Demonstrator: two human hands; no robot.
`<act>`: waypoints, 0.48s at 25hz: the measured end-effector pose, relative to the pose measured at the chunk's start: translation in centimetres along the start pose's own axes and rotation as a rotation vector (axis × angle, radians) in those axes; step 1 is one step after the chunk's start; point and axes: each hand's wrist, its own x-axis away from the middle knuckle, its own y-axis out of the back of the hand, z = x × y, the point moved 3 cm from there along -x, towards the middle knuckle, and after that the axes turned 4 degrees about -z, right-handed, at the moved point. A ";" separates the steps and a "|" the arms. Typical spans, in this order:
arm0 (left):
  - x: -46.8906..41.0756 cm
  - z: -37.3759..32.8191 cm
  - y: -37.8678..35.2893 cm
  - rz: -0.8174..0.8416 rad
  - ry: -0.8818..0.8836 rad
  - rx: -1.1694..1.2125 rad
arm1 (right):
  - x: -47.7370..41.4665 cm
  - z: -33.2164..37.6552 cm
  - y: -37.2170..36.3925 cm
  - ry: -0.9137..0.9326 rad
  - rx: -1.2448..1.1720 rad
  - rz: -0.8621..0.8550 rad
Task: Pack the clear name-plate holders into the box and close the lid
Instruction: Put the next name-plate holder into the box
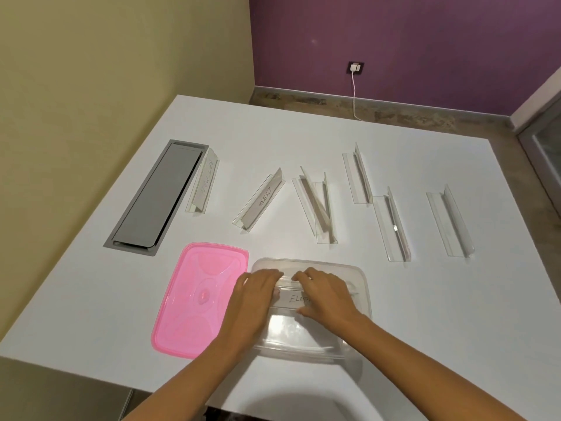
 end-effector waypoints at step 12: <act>-1.9 -0.9 -2.7 0.333 0.062 -0.413 | -1.0 -1.0 -3.4 -0.028 -0.063 -0.003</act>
